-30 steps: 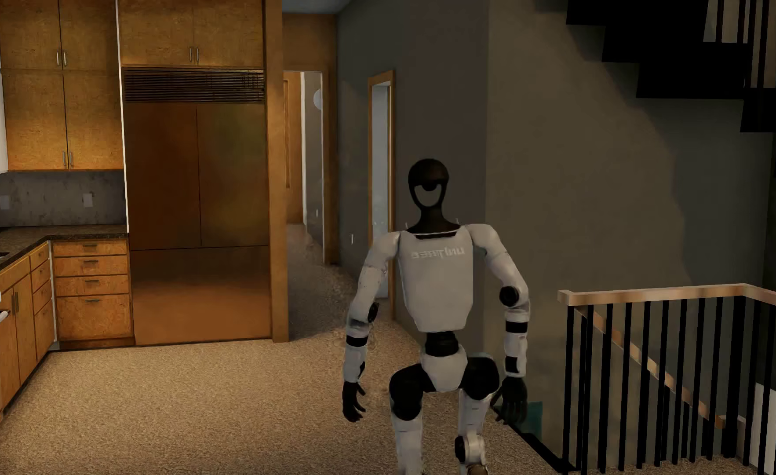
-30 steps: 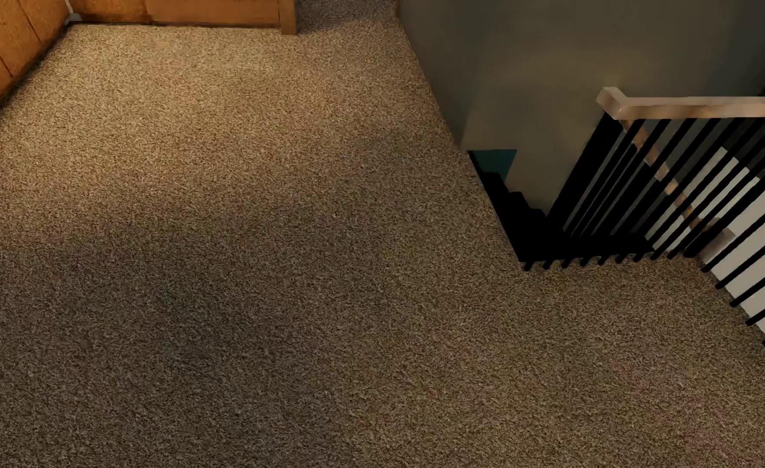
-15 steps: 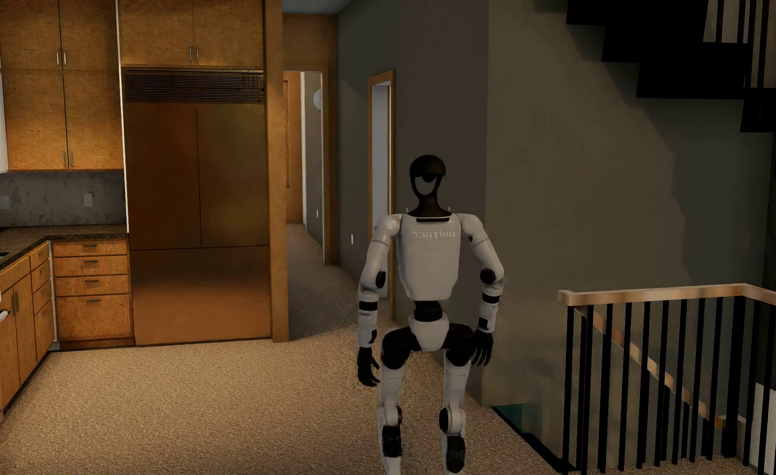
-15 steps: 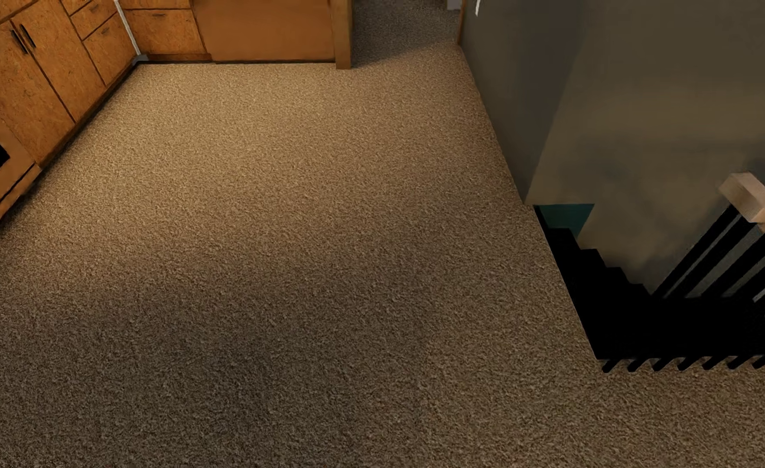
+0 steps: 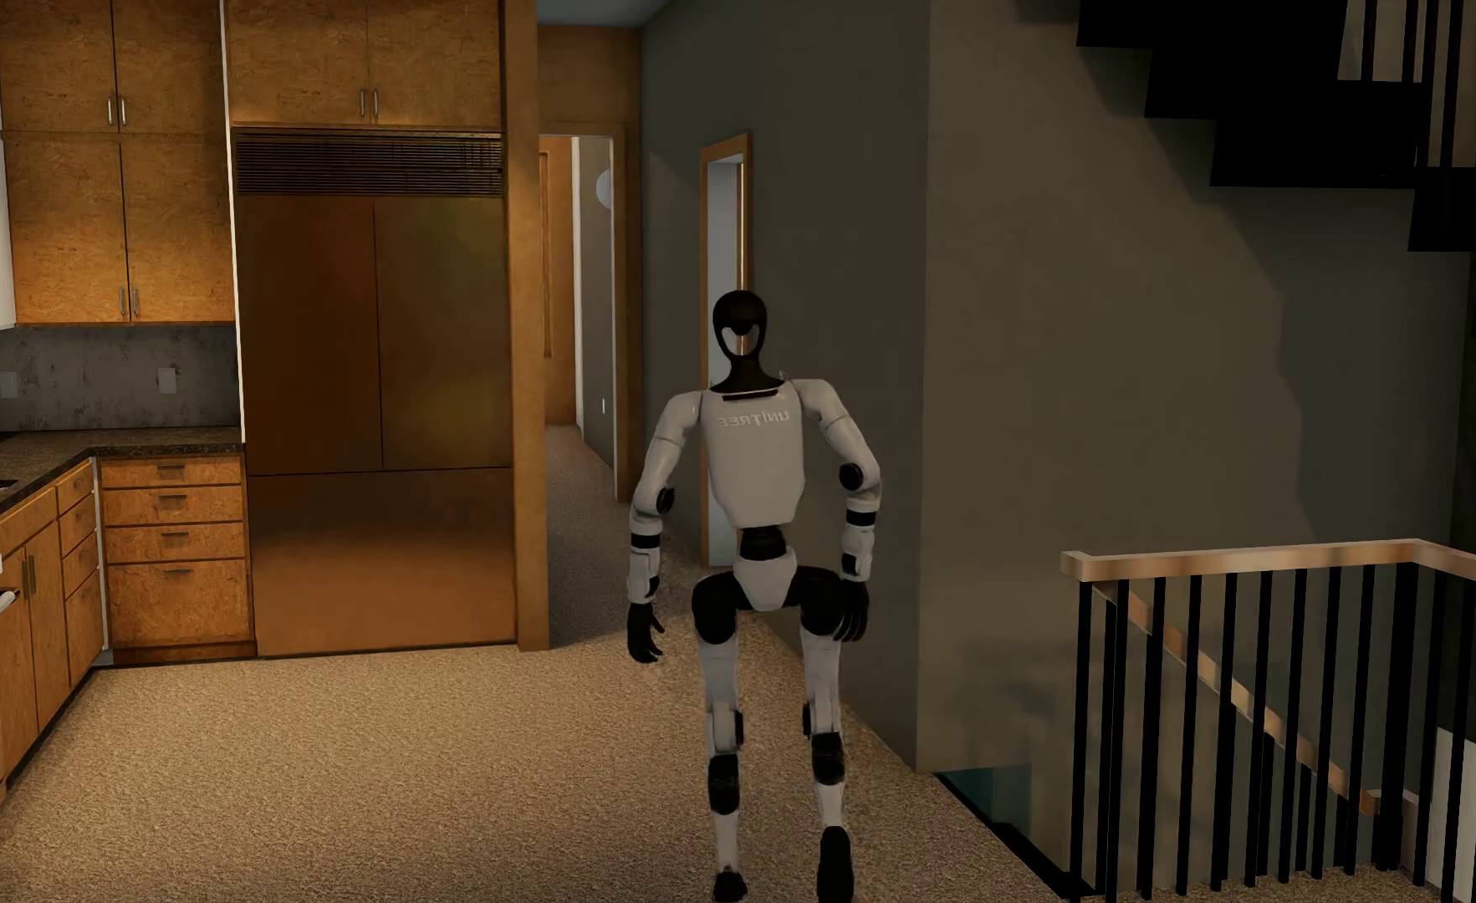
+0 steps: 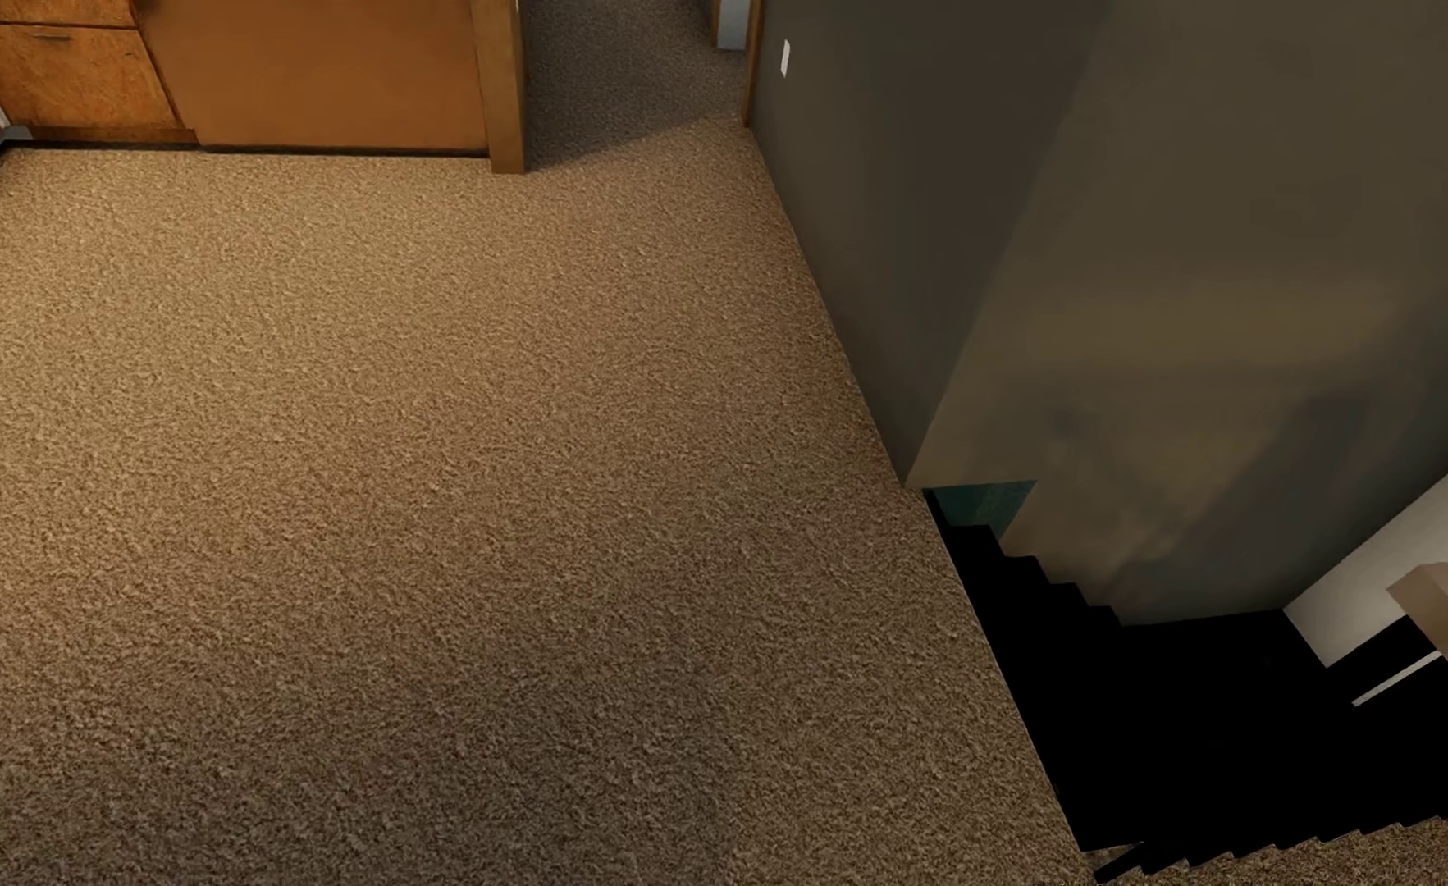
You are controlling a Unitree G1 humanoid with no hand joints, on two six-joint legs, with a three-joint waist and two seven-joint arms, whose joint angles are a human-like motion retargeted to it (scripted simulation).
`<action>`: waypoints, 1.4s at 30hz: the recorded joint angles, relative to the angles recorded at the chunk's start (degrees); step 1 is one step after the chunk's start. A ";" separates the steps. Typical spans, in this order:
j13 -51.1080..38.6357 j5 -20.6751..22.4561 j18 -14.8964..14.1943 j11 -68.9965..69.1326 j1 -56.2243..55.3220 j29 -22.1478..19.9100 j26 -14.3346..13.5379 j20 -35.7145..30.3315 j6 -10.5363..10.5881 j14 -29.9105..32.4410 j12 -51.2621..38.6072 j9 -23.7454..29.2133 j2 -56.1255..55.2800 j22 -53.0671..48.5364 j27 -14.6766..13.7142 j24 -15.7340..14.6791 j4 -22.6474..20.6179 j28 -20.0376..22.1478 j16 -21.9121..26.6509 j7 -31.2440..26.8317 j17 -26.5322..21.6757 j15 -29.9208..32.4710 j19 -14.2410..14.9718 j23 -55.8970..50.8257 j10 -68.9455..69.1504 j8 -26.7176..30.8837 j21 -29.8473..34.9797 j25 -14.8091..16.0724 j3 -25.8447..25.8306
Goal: Walk to the door
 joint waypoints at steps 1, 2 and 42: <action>0.22 1.48 0.00 1.10 3.10 0.00 0.00 3.51 1.14 -0.35 -0.86 -0.25 -5.47 -2.43 0.00 0.00 -0.11 0.00 0.21 0.00 0.09 -0.56 0.00 0.87 -2.10 0.00 -0.06 0.00 -2.44; 0.45 2.64 0.00 -2.69 6.92 0.00 0.00 7.55 2.19 -0.54 -1.27 -0.15 -9.63 -5.85 0.00 0.00 -0.17 0.00 0.40 0.00 0.06 0.59 0.00 1.79 -3.99 0.00 0.22 0.00 -3.97; -2.56 4.66 0.00 -39.80 26.42 0.00 0.00 4.72 5.58 -2.73 1.17 0.08 -16.13 -6.15 0.00 0.00 -1.17 0.00 -2.32 0.00 1.34 2.26 0.00 7.07 -4.23 0.00 5.04 0.00 -8.57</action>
